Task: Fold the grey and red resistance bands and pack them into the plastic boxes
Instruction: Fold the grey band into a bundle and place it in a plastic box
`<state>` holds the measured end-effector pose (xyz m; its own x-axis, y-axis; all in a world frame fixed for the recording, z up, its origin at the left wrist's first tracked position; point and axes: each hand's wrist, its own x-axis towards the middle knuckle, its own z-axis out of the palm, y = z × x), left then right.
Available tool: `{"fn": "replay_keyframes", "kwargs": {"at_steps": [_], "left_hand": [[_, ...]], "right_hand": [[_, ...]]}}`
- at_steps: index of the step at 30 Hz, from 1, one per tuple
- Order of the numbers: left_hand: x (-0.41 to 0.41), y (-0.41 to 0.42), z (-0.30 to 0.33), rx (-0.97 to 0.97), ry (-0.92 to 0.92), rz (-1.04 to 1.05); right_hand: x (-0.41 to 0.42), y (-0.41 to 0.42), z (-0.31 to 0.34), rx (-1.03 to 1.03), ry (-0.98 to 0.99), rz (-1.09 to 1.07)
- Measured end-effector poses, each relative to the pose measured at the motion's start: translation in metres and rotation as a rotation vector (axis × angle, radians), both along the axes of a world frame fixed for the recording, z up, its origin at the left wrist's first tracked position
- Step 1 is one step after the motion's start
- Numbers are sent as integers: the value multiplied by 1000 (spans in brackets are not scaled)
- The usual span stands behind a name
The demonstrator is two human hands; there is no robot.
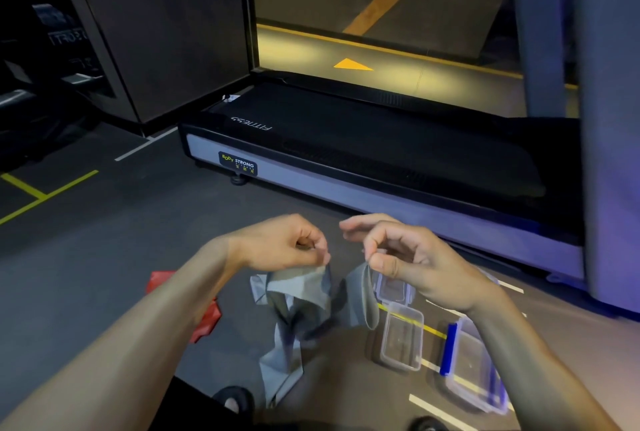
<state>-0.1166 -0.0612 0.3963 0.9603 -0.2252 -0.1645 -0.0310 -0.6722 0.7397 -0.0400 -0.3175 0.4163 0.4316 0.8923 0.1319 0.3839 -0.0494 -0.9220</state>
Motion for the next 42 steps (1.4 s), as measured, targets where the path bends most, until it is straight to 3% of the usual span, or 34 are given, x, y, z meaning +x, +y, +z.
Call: {"fn": "replay_keyframes", "kwargs": {"at_steps": [5,12,20,26,32,39,42], "left_hand": [[-2,-16,9,-66,-125,-109],[1,-8,5,-35,-196,-27],[1,6,2,-264,87,-51],[1,10,1,-341,56,-6],[-1,9,5,-317,-13,45],[0,13,5,-88,-52,57],[-3,14,7,-175,27,12]], "right_hand": [[-5,27,-27,34,-6,-47],[0,27,-24,-58,-81,-20],[2,20,-7,1,-127,-55],[9,9,-1,45,-116,-140],[15,1,-4,17,-148,-176],[18,-2,-11,-63,-153,-157],[19,-1,-16,-123,-144,-139]]}}
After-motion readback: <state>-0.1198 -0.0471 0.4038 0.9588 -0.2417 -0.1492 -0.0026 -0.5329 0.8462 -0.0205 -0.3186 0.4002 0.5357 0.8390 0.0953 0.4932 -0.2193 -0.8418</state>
